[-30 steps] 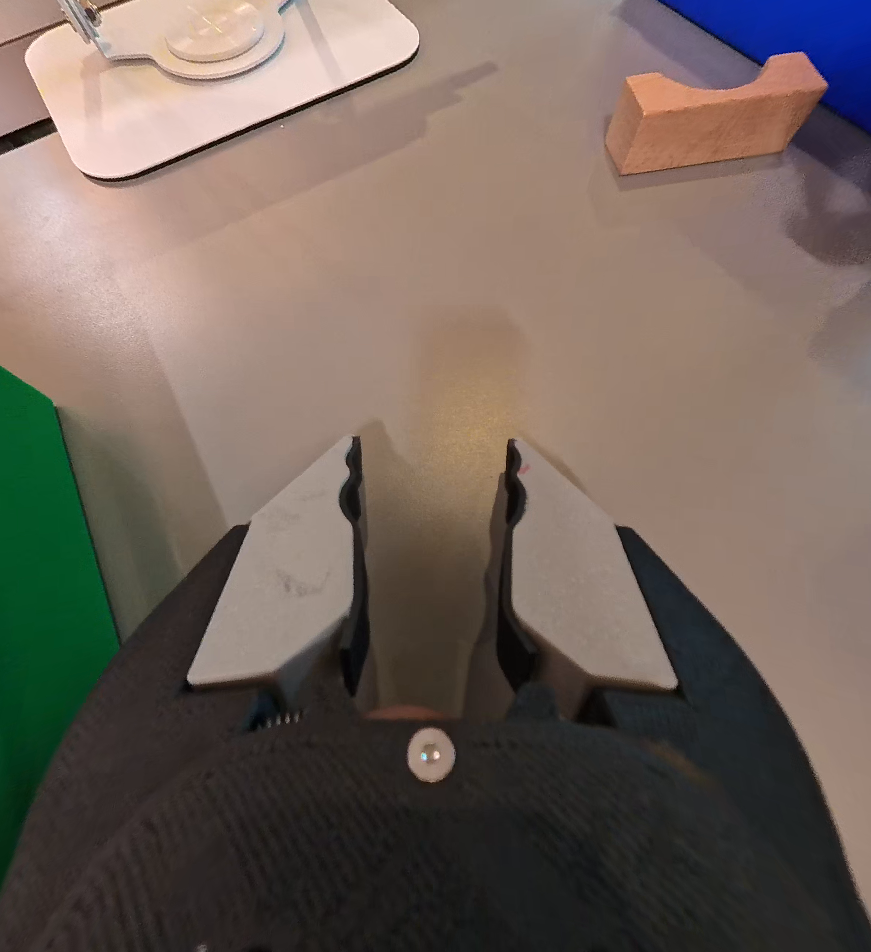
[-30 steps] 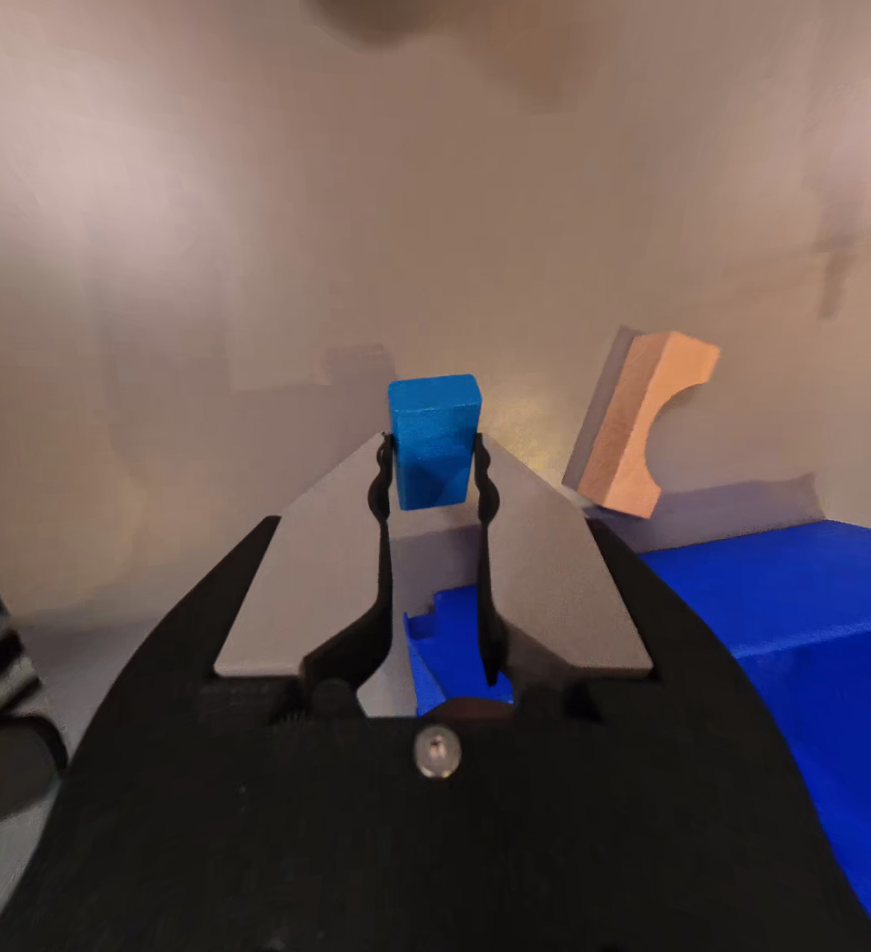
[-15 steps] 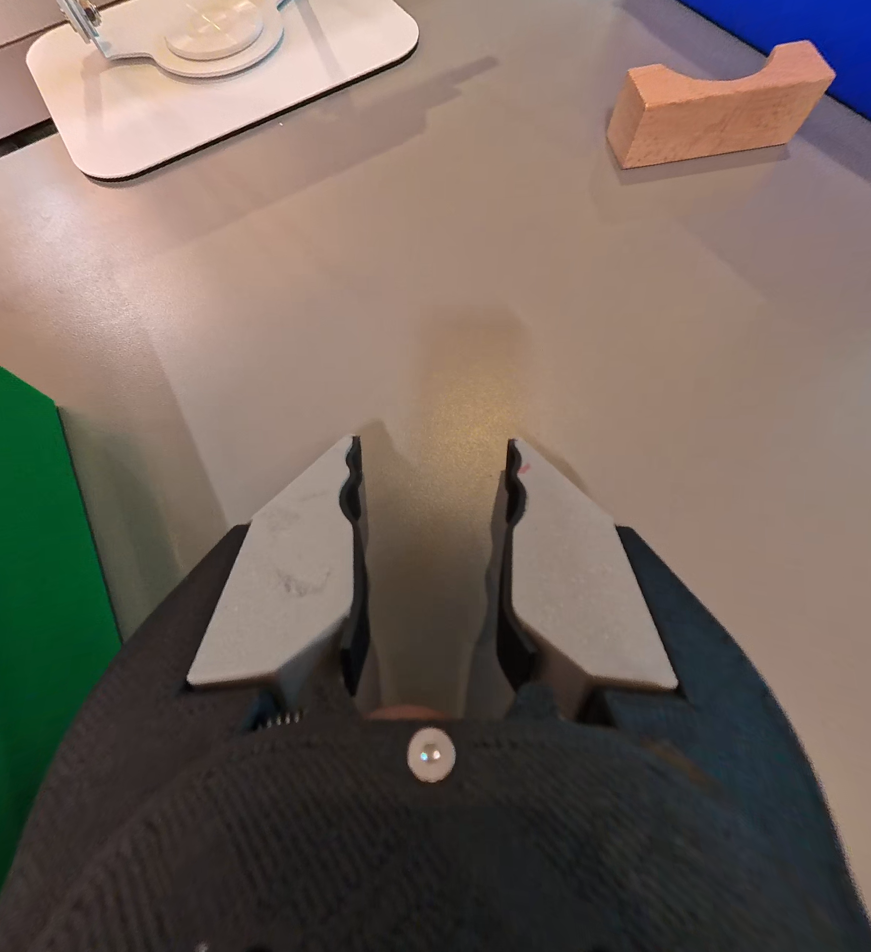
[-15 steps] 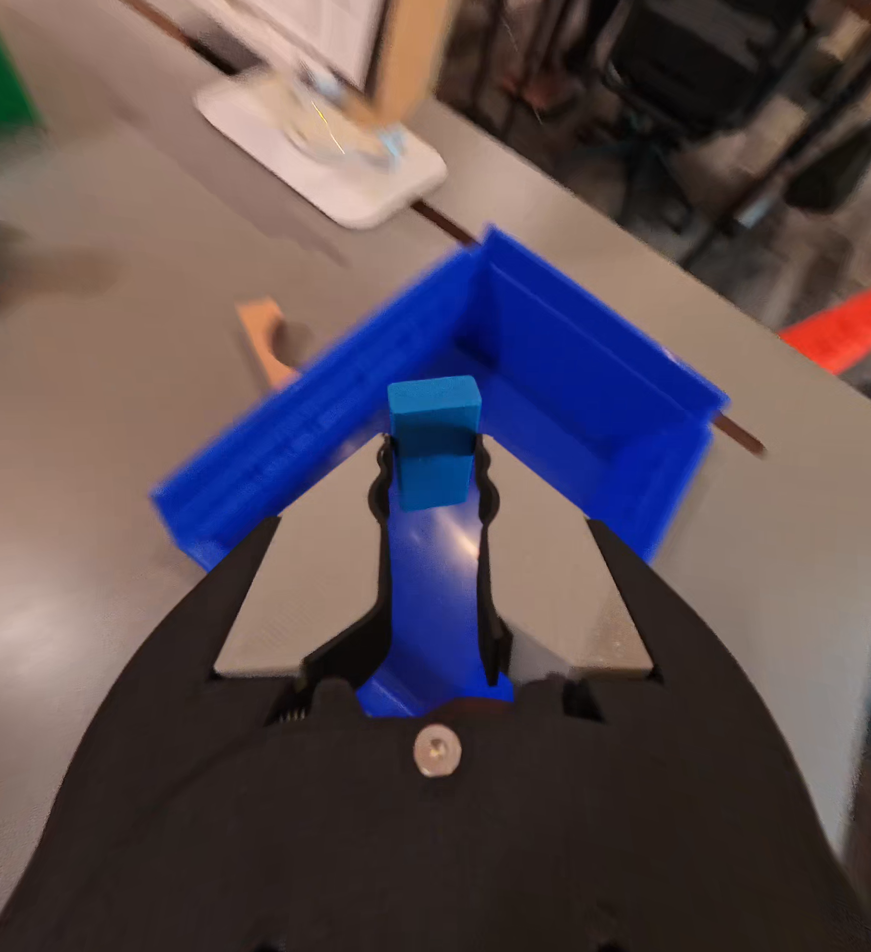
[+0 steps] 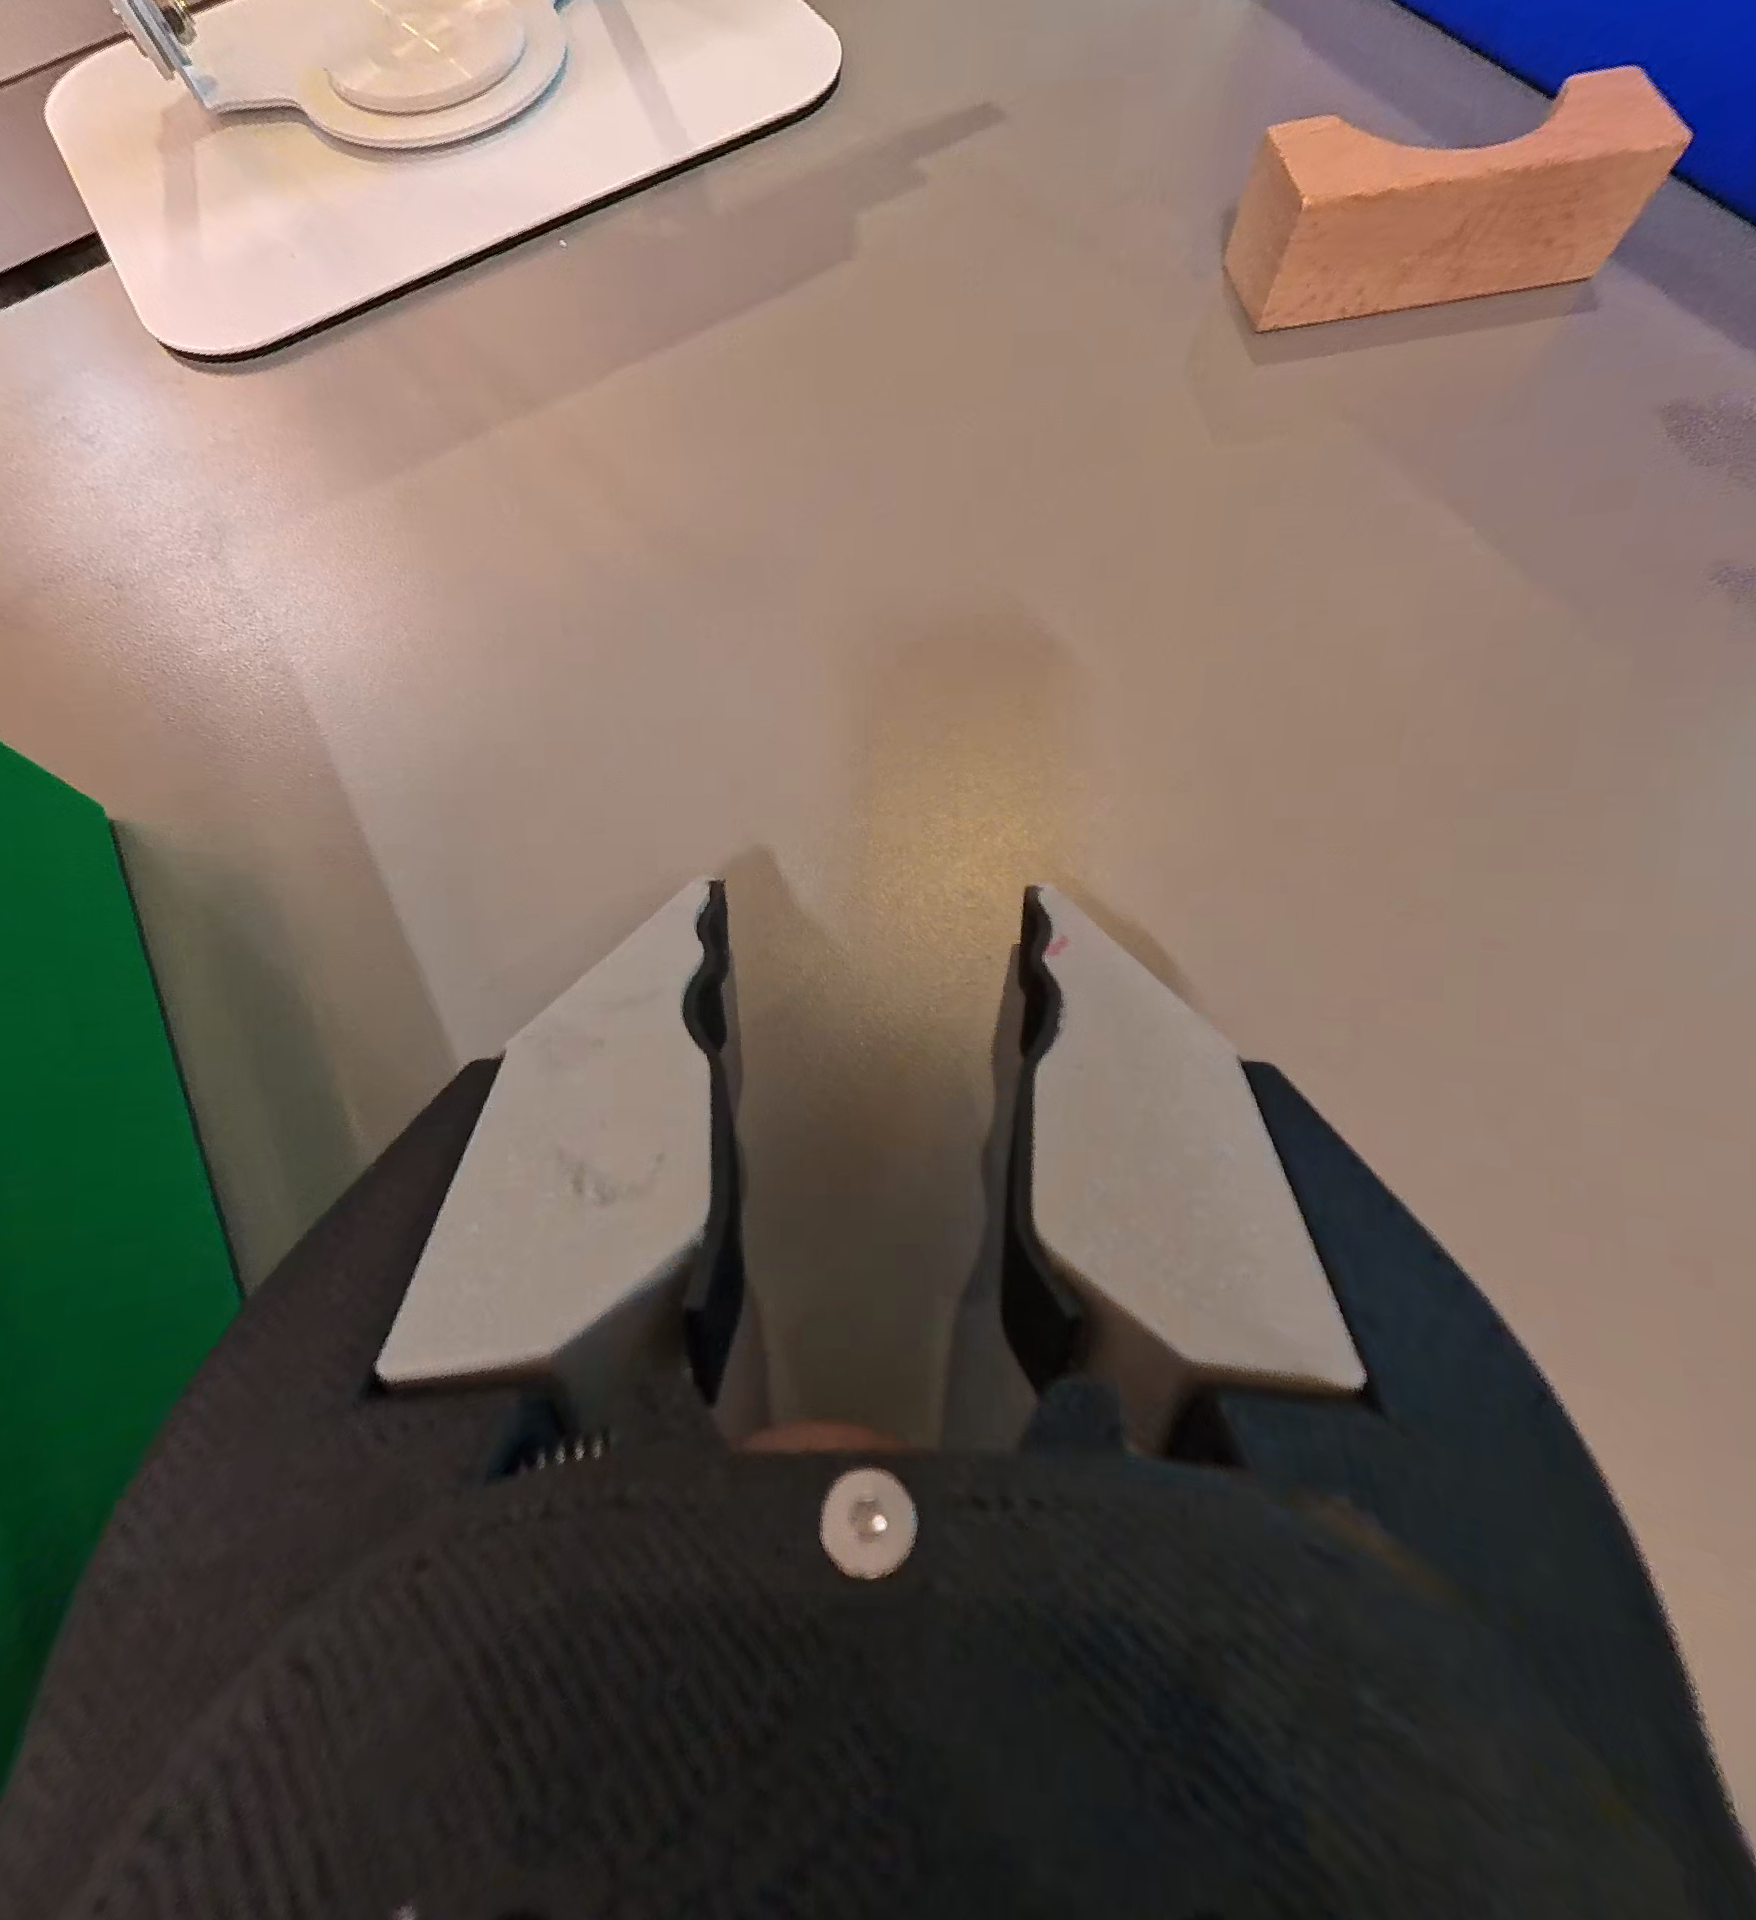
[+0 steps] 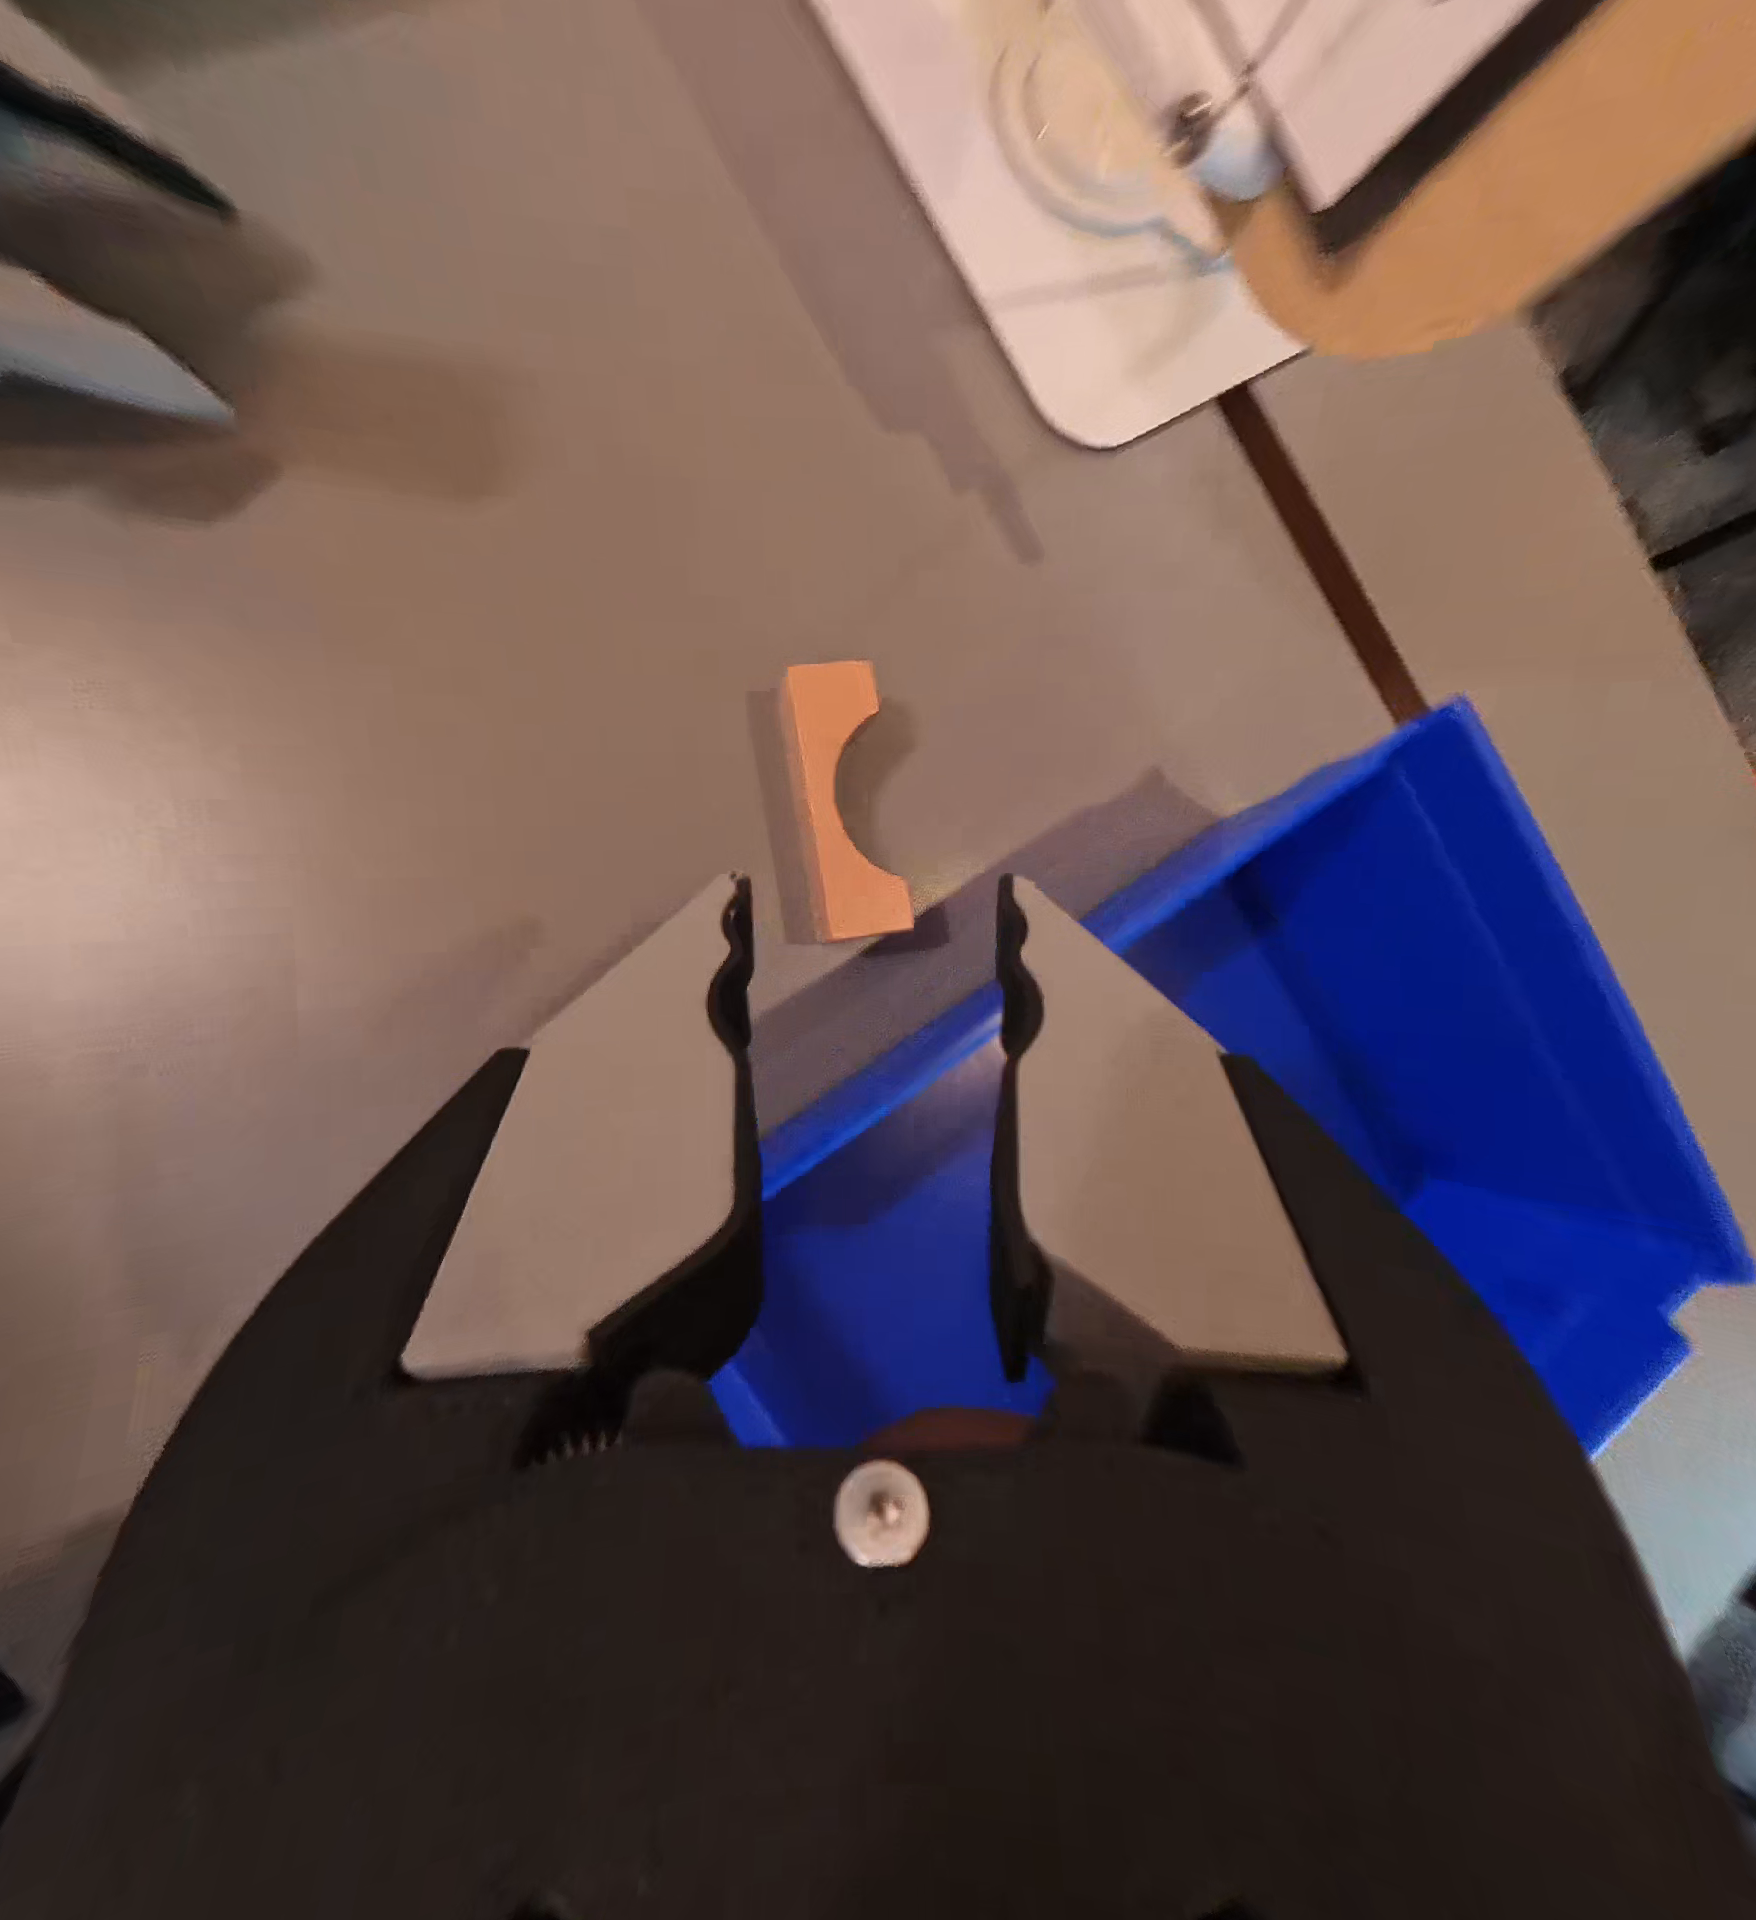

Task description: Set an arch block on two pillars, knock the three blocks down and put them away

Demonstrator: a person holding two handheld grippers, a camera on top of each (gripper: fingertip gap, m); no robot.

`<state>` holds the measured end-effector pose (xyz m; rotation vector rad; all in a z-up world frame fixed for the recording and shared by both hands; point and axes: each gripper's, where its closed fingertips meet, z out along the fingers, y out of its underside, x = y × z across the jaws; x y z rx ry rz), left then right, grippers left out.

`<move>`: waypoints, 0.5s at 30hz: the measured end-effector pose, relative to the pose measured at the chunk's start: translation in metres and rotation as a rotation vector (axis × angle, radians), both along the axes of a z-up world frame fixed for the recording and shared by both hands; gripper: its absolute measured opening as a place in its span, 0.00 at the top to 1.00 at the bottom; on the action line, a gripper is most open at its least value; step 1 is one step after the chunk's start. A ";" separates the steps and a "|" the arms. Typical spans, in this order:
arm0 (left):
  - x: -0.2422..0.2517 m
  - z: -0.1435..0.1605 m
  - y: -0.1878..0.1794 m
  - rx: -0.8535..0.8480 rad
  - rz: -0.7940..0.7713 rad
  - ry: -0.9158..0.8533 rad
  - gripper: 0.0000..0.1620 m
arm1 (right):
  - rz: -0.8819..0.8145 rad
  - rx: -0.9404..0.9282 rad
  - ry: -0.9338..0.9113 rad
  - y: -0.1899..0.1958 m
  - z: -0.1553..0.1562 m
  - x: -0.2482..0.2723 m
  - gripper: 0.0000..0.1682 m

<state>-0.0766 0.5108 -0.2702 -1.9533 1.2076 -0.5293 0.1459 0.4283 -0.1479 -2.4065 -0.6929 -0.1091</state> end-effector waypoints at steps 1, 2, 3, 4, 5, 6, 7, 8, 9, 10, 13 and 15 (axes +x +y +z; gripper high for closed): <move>0.000 0.000 0.000 0.000 0.000 -0.002 0.66 | 0.011 -0.049 -0.057 0.008 -0.010 -0.004 0.73; 0.000 0.000 0.000 -0.001 0.000 -0.004 0.67 | 0.015 -0.098 -0.110 0.015 -0.019 -0.006 0.73; 0.000 0.001 0.000 -0.003 -0.001 -0.006 0.67 | 0.020 -0.151 -0.147 0.022 -0.029 -0.009 0.74; 0.000 0.001 0.000 -0.006 -0.001 -0.008 0.67 | 0.024 -0.207 -0.173 0.027 -0.039 -0.013 0.74; 0.000 0.000 0.000 -0.009 -0.001 -0.009 0.67 | 0.026 -0.262 -0.198 0.031 -0.049 -0.015 0.74; 0.000 0.000 0.000 -0.013 -0.002 -0.008 0.67 | 0.024 -0.319 -0.227 0.034 -0.059 -0.016 0.74; 0.000 0.000 -0.001 -0.015 -0.003 -0.007 0.66 | 0.023 -0.376 -0.255 0.036 -0.069 -0.015 0.74; 0.000 -0.001 -0.001 -0.016 -0.005 -0.005 0.66 | 0.020 -0.431 -0.279 0.037 -0.079 -0.015 0.74; 0.000 -0.001 -0.001 -0.015 -0.008 -0.002 0.66 | 0.014 -0.480 -0.307 0.038 -0.088 -0.012 0.74; 0.001 -0.001 -0.002 -0.013 -0.010 0.001 0.66 | 0.011 -0.527 -0.335 0.037 -0.096 -0.010 0.74; 0.002 -0.002 -0.004 -0.005 -0.020 0.011 0.66 | 0.023 -0.666 -0.379 0.028 -0.119 -0.007 0.76; 0.002 -0.003 -0.004 0.001 -0.024 0.020 0.66 | 0.029 -0.733 -0.427 0.023 -0.131 -0.003 0.77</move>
